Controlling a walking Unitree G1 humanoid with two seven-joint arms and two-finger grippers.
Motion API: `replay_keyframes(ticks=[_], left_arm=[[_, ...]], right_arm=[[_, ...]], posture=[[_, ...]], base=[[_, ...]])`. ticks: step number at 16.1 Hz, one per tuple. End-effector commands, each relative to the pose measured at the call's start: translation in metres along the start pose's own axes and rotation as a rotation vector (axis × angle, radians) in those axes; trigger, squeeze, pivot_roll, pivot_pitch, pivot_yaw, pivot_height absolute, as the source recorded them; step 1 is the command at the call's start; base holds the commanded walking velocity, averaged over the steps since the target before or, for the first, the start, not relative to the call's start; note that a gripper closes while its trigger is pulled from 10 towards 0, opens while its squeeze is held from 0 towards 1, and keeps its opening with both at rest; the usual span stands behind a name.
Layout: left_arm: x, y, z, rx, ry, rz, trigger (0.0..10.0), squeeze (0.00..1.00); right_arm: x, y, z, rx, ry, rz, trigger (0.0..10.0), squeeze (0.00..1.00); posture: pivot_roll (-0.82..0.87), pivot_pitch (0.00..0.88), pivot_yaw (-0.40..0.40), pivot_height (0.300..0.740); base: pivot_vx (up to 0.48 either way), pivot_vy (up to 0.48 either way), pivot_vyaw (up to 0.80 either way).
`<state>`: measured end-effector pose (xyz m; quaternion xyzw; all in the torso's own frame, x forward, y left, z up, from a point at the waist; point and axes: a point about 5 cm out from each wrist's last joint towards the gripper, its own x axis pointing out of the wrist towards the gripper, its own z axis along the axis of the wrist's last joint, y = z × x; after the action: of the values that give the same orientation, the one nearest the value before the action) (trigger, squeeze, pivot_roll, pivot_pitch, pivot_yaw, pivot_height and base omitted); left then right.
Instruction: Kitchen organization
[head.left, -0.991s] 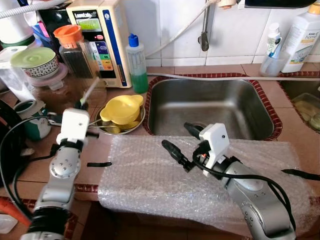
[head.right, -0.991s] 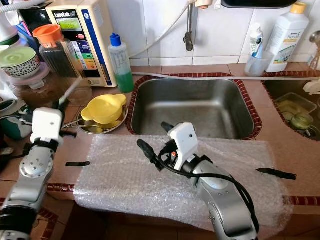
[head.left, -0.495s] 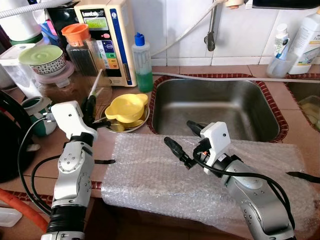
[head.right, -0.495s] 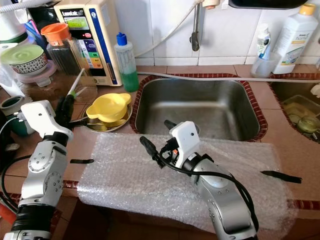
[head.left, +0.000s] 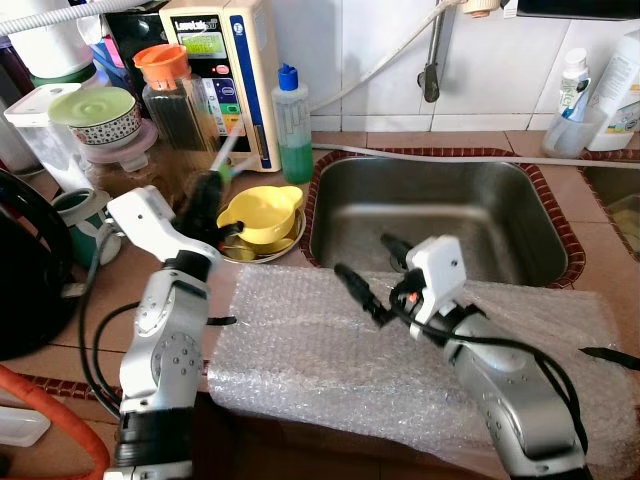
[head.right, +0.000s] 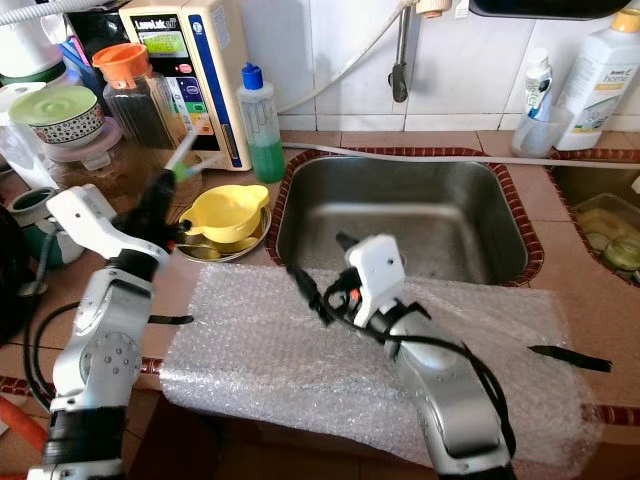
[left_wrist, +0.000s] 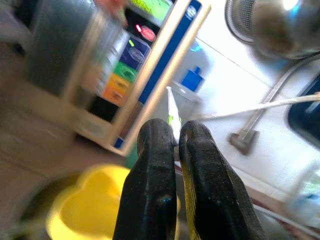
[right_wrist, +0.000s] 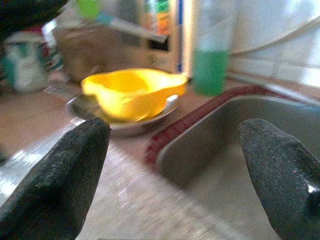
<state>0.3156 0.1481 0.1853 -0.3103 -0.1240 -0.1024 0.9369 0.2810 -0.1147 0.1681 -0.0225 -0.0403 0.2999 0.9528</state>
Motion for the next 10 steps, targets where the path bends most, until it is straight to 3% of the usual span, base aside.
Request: replay_keyframes(ticks=[1, 4, 10], left_arm=[[-0.004, -0.007, -0.007, -0.043, 0.051, -0.036, 0.0, 0.0], [-0.013, -0.031, -0.028, -0.105, 0.175, -0.165, 0.0, 0.0], [-0.016, -0.053, -0.045, -0.13, 0.247, -0.263, 0.0, 0.0]], right_arm=[[0.003, -0.005, 0.004, 0.021, -0.019, -0.03, 10.0, 0.0], [0.011, -0.02, 0.008, 0.248, -0.065, -0.124, 10.0, 0.0], [0.023, -0.023, 0.011, 0.469, -0.102, -0.157, 10.0, 0.0]], posture=[[-0.27, 0.071, 0.112, 0.74], [-0.27, 0.072, 0.111, 0.74], [-0.28, 0.072, 0.111, 0.74]], base=[[0.0, 0.0, 0.0], [0.0, 0.0, 0.0], [0.0, 0.0, 0.0]])
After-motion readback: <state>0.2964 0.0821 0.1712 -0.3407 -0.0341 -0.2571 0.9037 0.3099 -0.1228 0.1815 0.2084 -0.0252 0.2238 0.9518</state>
